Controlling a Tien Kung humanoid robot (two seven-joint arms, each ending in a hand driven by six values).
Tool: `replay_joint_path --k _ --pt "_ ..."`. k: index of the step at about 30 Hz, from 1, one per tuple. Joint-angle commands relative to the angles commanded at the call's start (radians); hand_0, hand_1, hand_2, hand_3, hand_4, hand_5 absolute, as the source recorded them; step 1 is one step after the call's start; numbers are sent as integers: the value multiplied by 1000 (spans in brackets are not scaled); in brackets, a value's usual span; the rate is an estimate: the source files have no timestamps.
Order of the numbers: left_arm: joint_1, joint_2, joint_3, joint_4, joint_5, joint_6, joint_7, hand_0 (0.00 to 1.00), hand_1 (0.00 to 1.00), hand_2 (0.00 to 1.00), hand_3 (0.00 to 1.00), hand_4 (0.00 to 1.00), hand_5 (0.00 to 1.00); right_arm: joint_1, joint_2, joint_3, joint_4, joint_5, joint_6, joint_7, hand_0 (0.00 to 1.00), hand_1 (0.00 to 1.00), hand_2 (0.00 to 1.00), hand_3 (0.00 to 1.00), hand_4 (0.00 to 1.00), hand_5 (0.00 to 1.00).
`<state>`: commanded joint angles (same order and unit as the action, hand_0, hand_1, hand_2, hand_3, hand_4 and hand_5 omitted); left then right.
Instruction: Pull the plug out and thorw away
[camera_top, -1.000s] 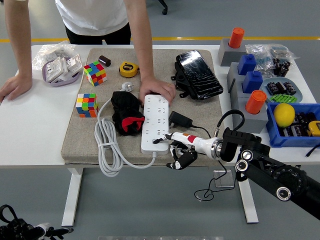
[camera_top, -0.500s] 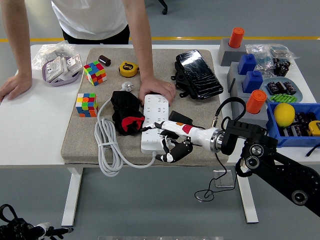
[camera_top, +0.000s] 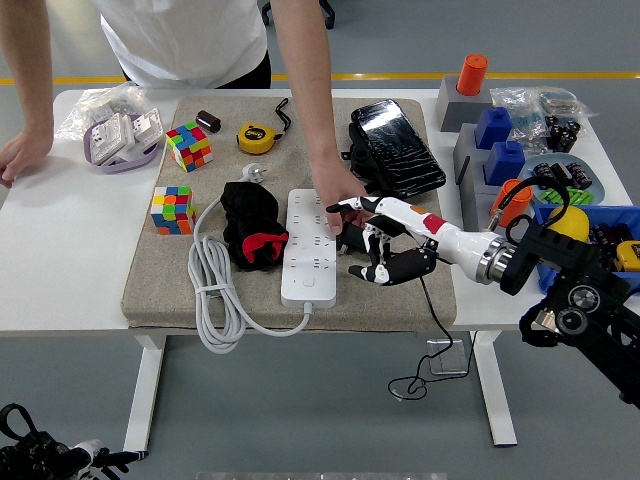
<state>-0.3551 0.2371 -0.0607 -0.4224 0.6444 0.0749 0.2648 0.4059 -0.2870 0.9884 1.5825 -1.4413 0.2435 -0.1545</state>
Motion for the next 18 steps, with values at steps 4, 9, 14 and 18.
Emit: replay_joint_path --k 4,9,14,18 --pt "1 1 -1 0 5 0 1 532 663 691 651 815 702 -55 -20 75 34 3 -10 1 781 802 788 883 998 248" --pt "-3 3 -4 -1 12 -1 3 532 663 690 651 816 701 -112 -31 145 65 6 -4 -2 865 883 855 887 998 392" --pt "-4 3 -7 -3 20 -3 5 533 663 691 651 817 700 -170 -52 191 82 0 -22 20 860 870 849 881 998 397" --pt "-5 4 -10 -4 27 -4 7 533 664 690 651 817 699 -202 -58 216 82 -7 -36 31 863 876 848 880 998 393"
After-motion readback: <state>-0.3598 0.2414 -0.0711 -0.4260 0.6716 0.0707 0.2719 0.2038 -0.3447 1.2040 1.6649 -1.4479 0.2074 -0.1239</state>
